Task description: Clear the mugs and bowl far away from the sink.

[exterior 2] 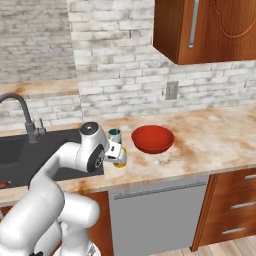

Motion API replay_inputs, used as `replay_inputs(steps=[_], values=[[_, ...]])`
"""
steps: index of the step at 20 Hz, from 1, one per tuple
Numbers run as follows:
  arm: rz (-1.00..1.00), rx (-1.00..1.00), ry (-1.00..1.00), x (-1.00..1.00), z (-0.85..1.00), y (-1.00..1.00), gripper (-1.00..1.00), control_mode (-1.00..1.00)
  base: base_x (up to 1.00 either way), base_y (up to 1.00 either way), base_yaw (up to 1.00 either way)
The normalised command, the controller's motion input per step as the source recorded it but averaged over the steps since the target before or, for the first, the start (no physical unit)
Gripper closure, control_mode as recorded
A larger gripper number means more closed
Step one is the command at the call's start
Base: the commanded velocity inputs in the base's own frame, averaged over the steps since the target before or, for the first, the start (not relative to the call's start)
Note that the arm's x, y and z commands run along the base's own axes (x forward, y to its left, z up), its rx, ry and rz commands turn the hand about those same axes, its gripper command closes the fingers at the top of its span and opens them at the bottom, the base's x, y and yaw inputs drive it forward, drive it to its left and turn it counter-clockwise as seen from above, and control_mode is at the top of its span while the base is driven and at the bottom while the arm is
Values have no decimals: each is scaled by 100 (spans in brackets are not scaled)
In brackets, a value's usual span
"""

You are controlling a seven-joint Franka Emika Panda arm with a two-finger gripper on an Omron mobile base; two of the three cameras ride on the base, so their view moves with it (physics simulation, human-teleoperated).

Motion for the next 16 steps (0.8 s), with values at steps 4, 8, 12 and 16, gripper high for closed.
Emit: replay_inputs(steps=[4,8,12,16], values=[[0,0,0,33,-21,0,-100,-100,0,0,0],[0,0,0,32,-15,0,-100,-100,0,0,0],[0,0,0,27,-9,0,-100,-100,0,0,0],[0,0,0,24,-12,0,-100,-100,0,0,0]])
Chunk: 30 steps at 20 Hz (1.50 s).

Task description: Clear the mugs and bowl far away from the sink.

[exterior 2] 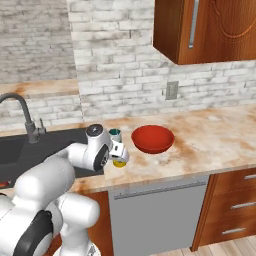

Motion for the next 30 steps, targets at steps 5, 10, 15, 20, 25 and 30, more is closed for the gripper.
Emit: replay_inputs(steps=[5,10,15,20,25,30], values=[[0,0,1,8,-20,-1,-100,-100,0,0,0],[0,0,0,16,-26,0,-100,-100,0,0,0],[0,0,0,25,-23,-5,-100,-100,0,0,0],[0,0,0,18,-14,-5,100,-100,0,0,0],[2,0,-1,56,-14,-12,100,-100,0,0,0],[6,0,0,62,-23,-12,100,-100,0,0,0]])
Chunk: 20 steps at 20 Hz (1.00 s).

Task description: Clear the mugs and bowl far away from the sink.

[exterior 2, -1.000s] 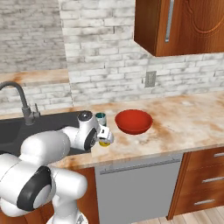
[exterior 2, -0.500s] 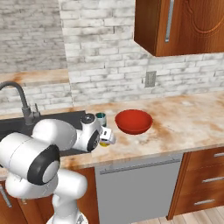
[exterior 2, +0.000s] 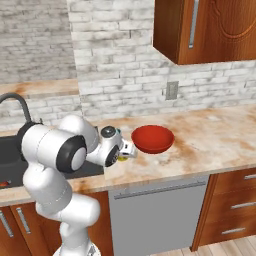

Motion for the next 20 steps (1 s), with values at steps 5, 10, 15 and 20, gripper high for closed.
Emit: replay_inputs(steps=[5,10,15,20], values=[[1,0,-6,7,-4,11,100,-100,0,0,0],[0,0,-9,-56,-58,25,100,-100,0,0,0],[-2,0,-10,-37,73,0,100,-100,0,0,0],[-1,-1,0,-63,100,-2,100,-100,0,0,0]])
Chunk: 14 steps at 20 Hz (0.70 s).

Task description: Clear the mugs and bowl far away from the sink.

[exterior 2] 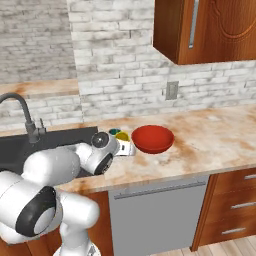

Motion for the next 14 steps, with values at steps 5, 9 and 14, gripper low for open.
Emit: replay_inputs(steps=[5,9,14], values=[[0,0,13,-53,100,0,100,-100,0,0,0],[2,0,20,-58,100,-2,100,-100,0,0,0],[8,1,-6,-98,65,6,100,-100,0,0,0]])
